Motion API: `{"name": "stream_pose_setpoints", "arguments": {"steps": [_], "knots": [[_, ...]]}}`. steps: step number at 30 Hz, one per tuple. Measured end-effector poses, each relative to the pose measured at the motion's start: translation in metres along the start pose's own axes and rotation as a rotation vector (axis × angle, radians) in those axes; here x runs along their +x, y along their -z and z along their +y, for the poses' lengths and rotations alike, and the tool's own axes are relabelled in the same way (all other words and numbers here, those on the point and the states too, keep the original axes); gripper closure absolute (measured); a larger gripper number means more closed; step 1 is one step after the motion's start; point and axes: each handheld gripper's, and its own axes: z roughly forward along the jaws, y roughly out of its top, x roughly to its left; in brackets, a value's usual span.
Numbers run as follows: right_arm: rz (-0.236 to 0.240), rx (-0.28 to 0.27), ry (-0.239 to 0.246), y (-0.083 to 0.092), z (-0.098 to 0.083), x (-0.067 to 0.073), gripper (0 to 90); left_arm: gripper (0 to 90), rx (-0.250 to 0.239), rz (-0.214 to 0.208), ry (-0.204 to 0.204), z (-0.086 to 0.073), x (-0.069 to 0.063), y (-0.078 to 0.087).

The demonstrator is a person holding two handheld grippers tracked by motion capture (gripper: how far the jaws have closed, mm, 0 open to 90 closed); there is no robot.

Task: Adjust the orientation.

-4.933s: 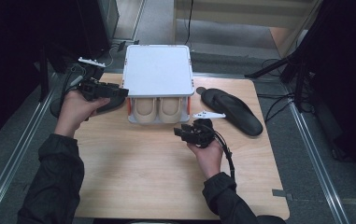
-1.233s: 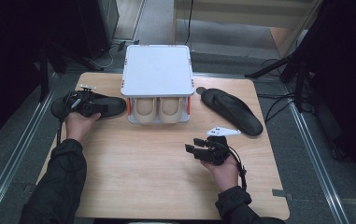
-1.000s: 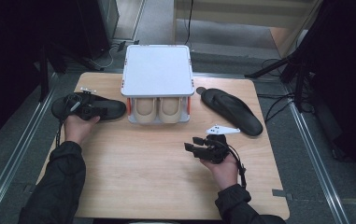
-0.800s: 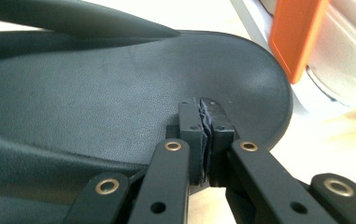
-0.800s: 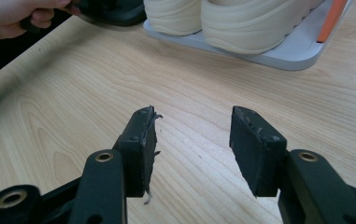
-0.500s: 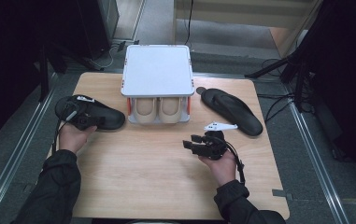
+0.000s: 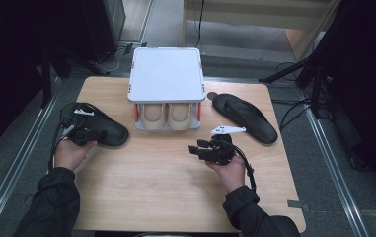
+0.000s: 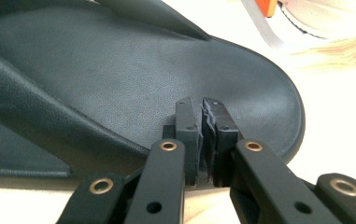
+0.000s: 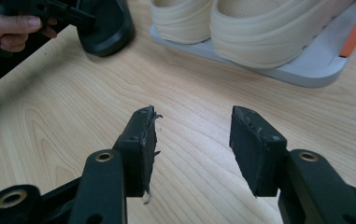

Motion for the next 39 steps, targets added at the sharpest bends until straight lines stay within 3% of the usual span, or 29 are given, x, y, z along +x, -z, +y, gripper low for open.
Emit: {"name": "stream_pose_setpoints", "arguments": {"steps": [7, 9, 10, 15, 22, 27, 32, 34, 37, 39], "knots": [[0.008, 0.010, 0.011, -0.004, 0.002, 0.001, 51.6, 80.1, -0.011, -0.009, 0.009, 0.001, 0.000, 0.002], [0.006, 0.010, 0.011, -0.004, 0.002, 0.002, 51.6, 69.2, -0.020, -0.014, 0.011, 0.003, 0.000, 0.005], [0.004, 0.007, 0.009, -0.003, 0.002, 0.001, 51.6, 58.1, -0.031, -0.015, 0.018, 0.005, -0.001, 0.008], [0.005, 0.010, 0.008, -0.003, 0.002, 0.001, 51.6, 47.1, -0.065, 0.009, 0.021, 0.009, -0.003, 0.021], [0.004, 0.006, 0.002, -0.002, 0.002, 0.001, 51.6, 45.4, -0.089, 0.036, 0.060, 0.008, 0.005, 0.041], [0.004, 0.003, 0.000, -0.001, 0.002, 0.000, 51.6, 54.0, -0.101, 0.057, 0.092, 0.001, 0.020, 0.051], [0.002, 0.002, -0.001, -0.001, 0.002, 0.000, 51.6, 69.4, -0.106, 0.061, 0.128, -0.008, 0.037, 0.056], [-0.001, 0.002, -0.002, -0.001, 0.002, 0.000, 51.6, 76.5, -0.085, 0.057, 0.134, -0.011, 0.043, 0.057], [-0.008, -0.005, -0.001, -0.001, 0.002, 0.000, 51.8, 85.6, -0.098, 0.072, 0.147, -0.015, 0.053, 0.057], [-0.011, -0.004, -0.002, -0.001, 0.002, 0.000, 51.9, 87.3, -0.095, 0.077, 0.179, -0.016, 0.061, 0.054]]}}
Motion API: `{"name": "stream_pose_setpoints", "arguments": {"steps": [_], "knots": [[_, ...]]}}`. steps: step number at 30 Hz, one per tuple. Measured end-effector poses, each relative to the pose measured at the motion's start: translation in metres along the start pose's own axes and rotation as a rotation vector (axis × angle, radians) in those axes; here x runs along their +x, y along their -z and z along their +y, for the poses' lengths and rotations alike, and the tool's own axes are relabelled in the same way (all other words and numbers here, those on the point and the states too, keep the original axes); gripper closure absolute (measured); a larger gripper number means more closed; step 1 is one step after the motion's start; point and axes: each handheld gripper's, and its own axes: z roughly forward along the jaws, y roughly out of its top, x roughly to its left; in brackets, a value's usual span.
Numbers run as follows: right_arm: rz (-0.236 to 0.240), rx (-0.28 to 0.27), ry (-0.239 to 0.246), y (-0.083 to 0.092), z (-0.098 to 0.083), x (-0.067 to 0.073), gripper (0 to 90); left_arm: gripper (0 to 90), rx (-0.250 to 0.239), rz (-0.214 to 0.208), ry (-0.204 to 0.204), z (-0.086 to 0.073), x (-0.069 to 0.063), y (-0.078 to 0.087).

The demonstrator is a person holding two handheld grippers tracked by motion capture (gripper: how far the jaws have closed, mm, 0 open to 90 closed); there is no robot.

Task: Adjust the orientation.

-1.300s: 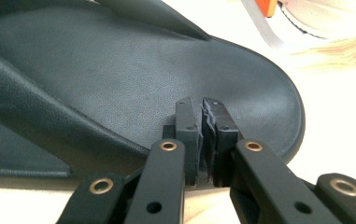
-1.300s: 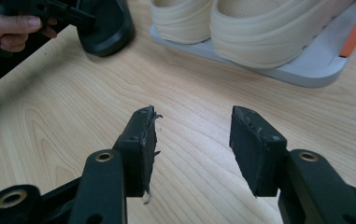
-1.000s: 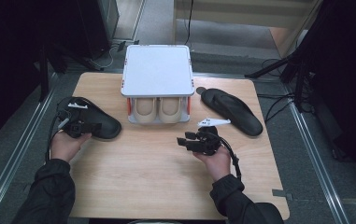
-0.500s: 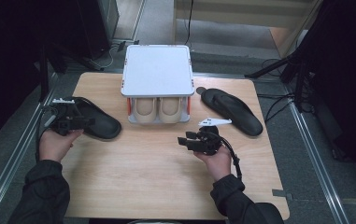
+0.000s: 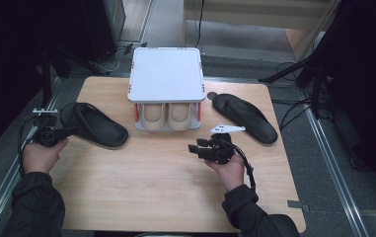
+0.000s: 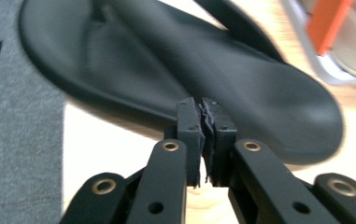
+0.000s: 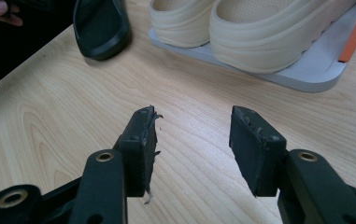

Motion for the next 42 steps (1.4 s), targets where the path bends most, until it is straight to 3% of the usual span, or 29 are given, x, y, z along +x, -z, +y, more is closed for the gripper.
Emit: {"name": "stream_pose_setpoints", "arguments": {"steps": [5, 10, 18, 23, 34, 42], "knots": [[0.007, -0.004, 0.003, 0.001, 0.000, 0.002, 51.9, 89.3, 0.018, 0.076, 0.038, -0.001, 0.019, -0.011], [0.004, 0.004, 0.010, 0.003, -0.002, 0.005, 51.9, 89.4, 0.050, 0.109, 0.041, 0.001, 0.026, -0.023], [0.006, -0.018, -0.012, 0.009, -0.007, 0.005, 52.2, 88.4, 0.040, 0.102, 0.060, 0.008, 0.031, -0.033], [-0.032, -0.011, 0.003, 0.018, -0.013, 0.006, 52.2, 88.9, 0.028, 0.096, 0.065, 0.017, 0.031, -0.042], [-0.077, -0.032, -0.027, 0.034, -0.027, 0.002, 52.2, 89.1, -0.001, 0.113, 0.016, 0.040, 0.020, -0.067], [-0.100, -0.039, -0.043, 0.041, -0.033, 0.001, 52.3, 89.0, 0.032, 0.084, -0.009, 0.050, 0.010, -0.085]]}}
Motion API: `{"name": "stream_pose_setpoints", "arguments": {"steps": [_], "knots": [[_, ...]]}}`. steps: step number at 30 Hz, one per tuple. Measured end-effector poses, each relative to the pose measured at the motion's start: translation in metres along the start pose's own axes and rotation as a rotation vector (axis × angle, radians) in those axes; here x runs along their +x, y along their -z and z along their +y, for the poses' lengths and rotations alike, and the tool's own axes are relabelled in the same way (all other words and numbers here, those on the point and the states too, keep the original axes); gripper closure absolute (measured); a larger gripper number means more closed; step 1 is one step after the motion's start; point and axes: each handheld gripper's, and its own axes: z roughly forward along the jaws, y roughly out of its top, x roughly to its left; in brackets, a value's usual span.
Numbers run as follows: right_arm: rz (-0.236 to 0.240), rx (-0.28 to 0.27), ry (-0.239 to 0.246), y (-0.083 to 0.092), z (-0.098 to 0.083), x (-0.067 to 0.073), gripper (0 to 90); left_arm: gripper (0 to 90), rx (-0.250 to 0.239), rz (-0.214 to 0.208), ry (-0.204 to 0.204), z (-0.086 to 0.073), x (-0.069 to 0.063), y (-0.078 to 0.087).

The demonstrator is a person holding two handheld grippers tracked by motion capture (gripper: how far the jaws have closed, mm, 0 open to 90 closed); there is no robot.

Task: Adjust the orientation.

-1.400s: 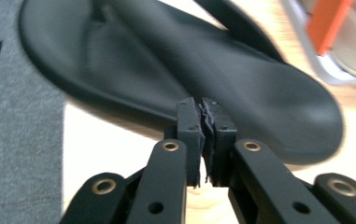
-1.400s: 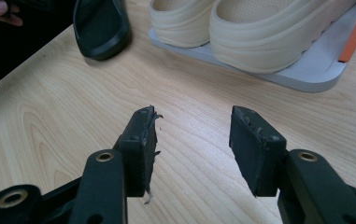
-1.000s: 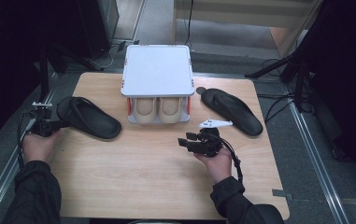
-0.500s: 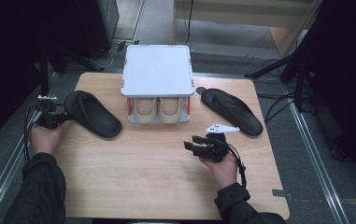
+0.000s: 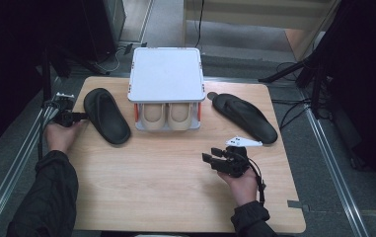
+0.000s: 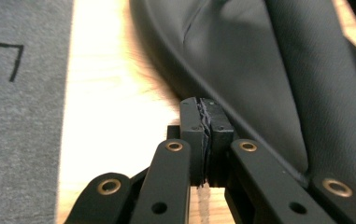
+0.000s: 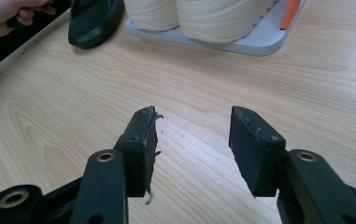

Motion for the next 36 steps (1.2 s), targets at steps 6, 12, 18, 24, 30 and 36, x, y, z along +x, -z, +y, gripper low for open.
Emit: {"name": "stream_pose_setpoints", "arguments": {"steps": [6, 12, 18, 24, 30, 36], "knots": [[-0.002, -0.003, 0.004, 0.000, 0.000, -0.001, 52.3, 87.4, -0.024, -0.027, 0.000, 0.005, -0.005, 0.010], [-0.001, -0.004, 0.005, 0.000, 0.000, -0.001, 52.3, 73.9, -0.059, -0.046, -0.019, 0.011, -0.019, 0.026], [-0.005, -0.003, 0.000, 0.001, 0.000, -0.002, 52.3, 53.3, -0.089, -0.101, -0.015, 0.015, -0.031, 0.034], [-0.005, -0.001, -0.001, 0.001, 0.000, -0.002, 52.3, 42.4, -0.049, -0.109, -0.003, 0.016, -0.037, 0.027], [-0.006, -0.001, -0.002, 0.000, 0.000, -0.002, 52.3, 39.0, -0.022, -0.086, -0.020, 0.016, -0.044, 0.018], [-0.008, 0.001, -0.001, 0.000, 0.000, -0.003, 52.3, 39.3, -0.009, -0.056, -0.029, 0.014, -0.048, 0.006]]}}
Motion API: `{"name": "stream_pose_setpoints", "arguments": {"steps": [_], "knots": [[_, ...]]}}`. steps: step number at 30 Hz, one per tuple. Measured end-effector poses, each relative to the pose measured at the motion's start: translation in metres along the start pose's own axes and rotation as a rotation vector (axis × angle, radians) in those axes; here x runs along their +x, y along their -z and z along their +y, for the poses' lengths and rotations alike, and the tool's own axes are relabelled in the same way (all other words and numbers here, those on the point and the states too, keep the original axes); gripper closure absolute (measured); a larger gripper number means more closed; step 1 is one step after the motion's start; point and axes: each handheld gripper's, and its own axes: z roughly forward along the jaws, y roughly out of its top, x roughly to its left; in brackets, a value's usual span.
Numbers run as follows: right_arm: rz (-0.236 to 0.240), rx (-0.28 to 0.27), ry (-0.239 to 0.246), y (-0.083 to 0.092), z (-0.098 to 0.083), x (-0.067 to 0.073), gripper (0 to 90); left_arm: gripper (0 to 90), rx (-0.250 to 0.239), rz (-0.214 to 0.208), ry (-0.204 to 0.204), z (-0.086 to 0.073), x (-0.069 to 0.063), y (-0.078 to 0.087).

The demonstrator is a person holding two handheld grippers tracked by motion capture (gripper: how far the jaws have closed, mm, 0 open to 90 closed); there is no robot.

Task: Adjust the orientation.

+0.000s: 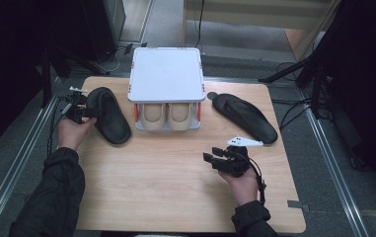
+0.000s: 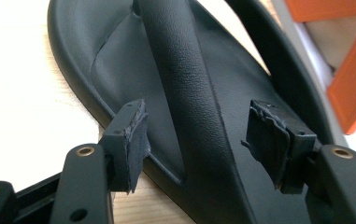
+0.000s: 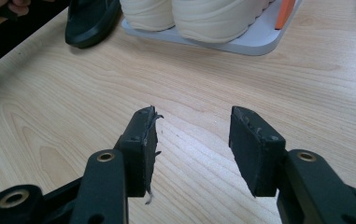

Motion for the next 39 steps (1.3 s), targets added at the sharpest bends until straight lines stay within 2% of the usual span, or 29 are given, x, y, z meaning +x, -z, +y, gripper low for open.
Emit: {"name": "stream_pose_setpoints", "arguments": {"steps": [6, 8, 11, 14, 17, 27, 31, 39], "knots": [[-0.001, 0.001, 0.001, 0.000, 0.000, 0.000, 52.4, 43.2, -0.003, 0.007, -0.009, -0.001, -0.003, -0.007], [-0.002, 0.001, 0.002, 0.000, 0.000, 0.000, 52.4, 45.3, 0.013, -0.002, -0.016, -0.001, -0.005, -0.009], [-0.002, -0.001, 0.005, 0.000, 0.001, -0.001, 52.3, 49.2, 0.010, 0.022, -0.041, -0.002, -0.010, -0.012], [-0.003, 0.001, 0.002, 0.000, 0.001, -0.001, 52.3, 54.8, 0.014, 0.024, -0.045, -0.002, -0.007, -0.011], [-0.004, 0.003, 0.005, 0.000, 0.000, 0.000, 52.3, 61.2, 0.003, 0.022, -0.026, -0.002, -0.005, -0.011], [-0.006, 0.000, 0.004, 0.000, 0.001, -0.001, 52.3, 70.4, 0.004, 0.030, -0.005, 0.000, -0.006, -0.009], [-0.005, 0.000, 0.008, 0.000, 0.001, -0.001, 52.3, 71.2, 0.016, 0.021, -0.001, 0.001, -0.006, -0.008], [-0.006, 0.001, 0.006, 0.000, 0.001, -0.001, 52.4, 71.4, 0.002, 0.005, 0.007, 0.002, -0.006, -0.004]]}}
